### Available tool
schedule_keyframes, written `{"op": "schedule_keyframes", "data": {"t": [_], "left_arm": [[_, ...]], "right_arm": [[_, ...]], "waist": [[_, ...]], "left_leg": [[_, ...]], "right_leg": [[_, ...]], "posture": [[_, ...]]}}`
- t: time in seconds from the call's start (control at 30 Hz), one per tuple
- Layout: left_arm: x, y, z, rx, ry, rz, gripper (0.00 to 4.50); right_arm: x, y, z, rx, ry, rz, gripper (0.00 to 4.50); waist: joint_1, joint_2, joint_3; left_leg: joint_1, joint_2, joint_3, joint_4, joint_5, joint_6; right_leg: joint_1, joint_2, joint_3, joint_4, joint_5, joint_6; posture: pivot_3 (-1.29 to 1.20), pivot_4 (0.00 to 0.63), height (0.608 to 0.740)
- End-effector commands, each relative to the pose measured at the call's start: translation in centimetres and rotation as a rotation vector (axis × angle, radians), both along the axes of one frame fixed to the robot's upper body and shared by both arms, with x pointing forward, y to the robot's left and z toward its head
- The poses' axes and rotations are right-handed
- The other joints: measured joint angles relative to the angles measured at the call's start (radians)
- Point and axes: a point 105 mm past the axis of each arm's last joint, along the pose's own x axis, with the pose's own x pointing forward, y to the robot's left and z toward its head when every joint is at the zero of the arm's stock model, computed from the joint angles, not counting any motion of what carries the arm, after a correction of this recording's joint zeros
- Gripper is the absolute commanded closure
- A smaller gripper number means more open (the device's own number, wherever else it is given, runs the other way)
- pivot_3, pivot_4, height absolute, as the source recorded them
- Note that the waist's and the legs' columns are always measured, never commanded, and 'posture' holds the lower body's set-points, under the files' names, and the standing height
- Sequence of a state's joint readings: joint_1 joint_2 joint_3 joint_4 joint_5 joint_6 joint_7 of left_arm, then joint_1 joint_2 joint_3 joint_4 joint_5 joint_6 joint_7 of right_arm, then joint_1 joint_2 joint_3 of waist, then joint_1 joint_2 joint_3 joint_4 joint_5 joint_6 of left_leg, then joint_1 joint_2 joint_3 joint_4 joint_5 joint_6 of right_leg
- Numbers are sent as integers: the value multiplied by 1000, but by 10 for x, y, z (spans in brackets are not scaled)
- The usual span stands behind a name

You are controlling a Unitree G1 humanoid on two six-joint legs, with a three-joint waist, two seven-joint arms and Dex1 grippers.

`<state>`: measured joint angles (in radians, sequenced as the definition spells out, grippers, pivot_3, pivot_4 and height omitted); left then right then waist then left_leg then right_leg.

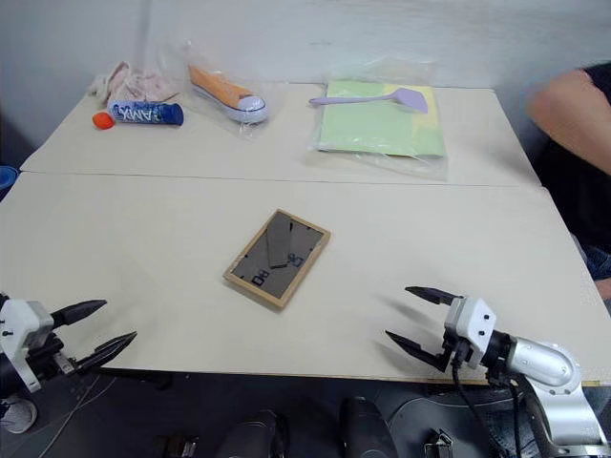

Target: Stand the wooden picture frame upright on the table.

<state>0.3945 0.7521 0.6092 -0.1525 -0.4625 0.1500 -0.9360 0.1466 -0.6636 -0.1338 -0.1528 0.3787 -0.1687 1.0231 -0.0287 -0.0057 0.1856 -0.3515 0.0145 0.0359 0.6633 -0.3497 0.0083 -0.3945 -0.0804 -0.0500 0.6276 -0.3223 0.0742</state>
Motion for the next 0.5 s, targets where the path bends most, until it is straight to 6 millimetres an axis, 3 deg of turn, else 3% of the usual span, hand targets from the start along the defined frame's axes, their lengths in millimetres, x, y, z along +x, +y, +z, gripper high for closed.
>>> {"op": "schedule_keyframes", "data": {"t": [0.03, 0.17, 0.27, 0.5], "left_arm": [[6, -3, 11, 29, -43, -22, 0], [26, -27, 26, -40, -72, -83, 0], [63, -47, 28, 1, -80, -104, 583], [131, -89, 19, 60, -97, -163, 2907]], "right_arm": [[2, 9, 9, 17, -41, 14, 36], [11, 30, 13, 37, -10, 38, 36], [24, 50, 10, -16, 0, 47, 633], [55, 87, 1, -65, -2, 47, 3138]], "waist": [[1, 0, 0], [4, 0, 0], [7, 0, 0], [0, 0, -1]], "left_leg": [[0, 0, 0, 0, 0, 0], [0, 0, 0, 0, 0, 0], [0, 0, -1, 1, 2, -3], [-3, -1, 1, 1, 2, -4]], "right_leg": [[0, 0, 0, 0, 0, 0], [0, 0, 0, 0, 0, 0], [0, 0, -1, 0, 0, 0], [-2, 2, -2, 3, 1, 1]], "posture": [[0, 150, 740], [0, 150, 740], [0, 150, 740], [0, 150, 740]]}}
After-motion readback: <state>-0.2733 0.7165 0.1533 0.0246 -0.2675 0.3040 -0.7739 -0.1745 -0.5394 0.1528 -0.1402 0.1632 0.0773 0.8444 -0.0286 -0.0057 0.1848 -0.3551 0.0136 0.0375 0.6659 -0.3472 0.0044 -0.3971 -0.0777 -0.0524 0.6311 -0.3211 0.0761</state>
